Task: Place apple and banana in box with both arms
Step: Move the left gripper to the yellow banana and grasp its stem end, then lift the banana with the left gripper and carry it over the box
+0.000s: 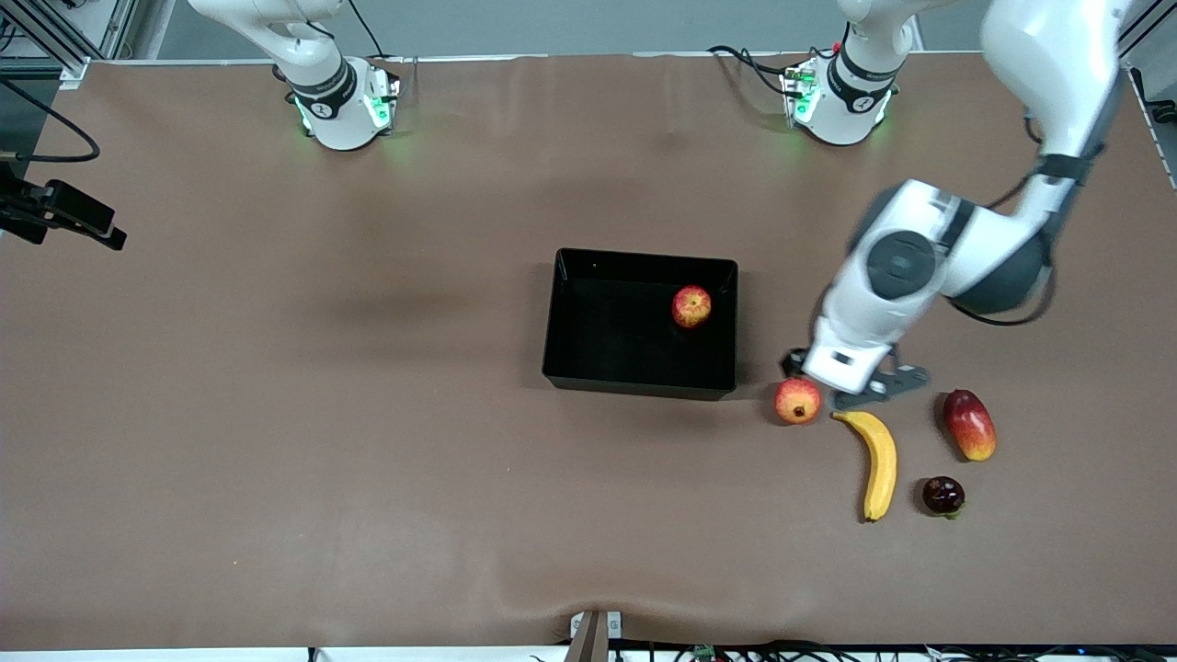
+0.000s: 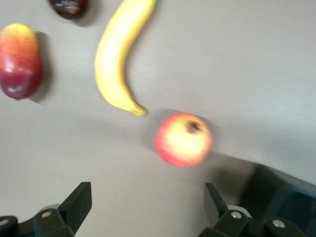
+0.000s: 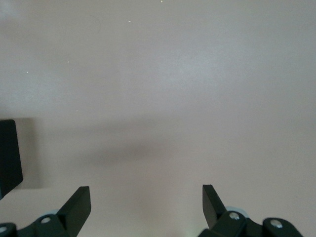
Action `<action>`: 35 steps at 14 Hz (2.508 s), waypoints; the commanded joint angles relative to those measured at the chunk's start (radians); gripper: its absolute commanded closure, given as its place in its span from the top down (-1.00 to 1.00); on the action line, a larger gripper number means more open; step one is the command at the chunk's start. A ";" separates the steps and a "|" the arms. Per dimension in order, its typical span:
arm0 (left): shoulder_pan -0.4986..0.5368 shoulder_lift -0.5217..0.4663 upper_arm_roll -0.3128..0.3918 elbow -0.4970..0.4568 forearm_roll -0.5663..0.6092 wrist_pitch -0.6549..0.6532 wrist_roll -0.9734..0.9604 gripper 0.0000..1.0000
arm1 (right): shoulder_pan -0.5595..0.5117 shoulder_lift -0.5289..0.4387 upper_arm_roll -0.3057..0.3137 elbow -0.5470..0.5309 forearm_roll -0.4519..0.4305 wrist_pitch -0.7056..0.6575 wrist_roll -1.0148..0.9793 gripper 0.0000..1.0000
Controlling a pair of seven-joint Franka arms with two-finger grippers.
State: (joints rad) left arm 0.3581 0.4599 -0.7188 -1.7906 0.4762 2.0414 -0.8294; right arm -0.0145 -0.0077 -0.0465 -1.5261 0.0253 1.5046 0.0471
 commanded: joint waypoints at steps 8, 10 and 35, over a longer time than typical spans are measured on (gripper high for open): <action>0.079 0.275 0.047 0.163 0.096 0.083 0.104 1.00 | -0.010 -0.002 0.011 0.035 -0.010 -0.012 0.005 1.00; 0.076 0.311 0.085 0.165 0.114 0.140 0.102 1.00 | -0.010 0.000 0.011 0.035 -0.010 -0.006 0.005 1.00; 0.019 0.221 -0.034 0.249 0.209 -0.130 0.213 -1.00 | 0.031 0.020 0.014 0.040 0.016 -0.018 0.013 1.00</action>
State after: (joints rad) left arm 0.3734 0.7207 -0.7025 -1.5224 0.6846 1.9784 -0.6168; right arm 0.0118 0.0081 -0.0290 -1.5041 0.0317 1.5006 0.0472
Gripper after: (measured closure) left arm 0.595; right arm 0.000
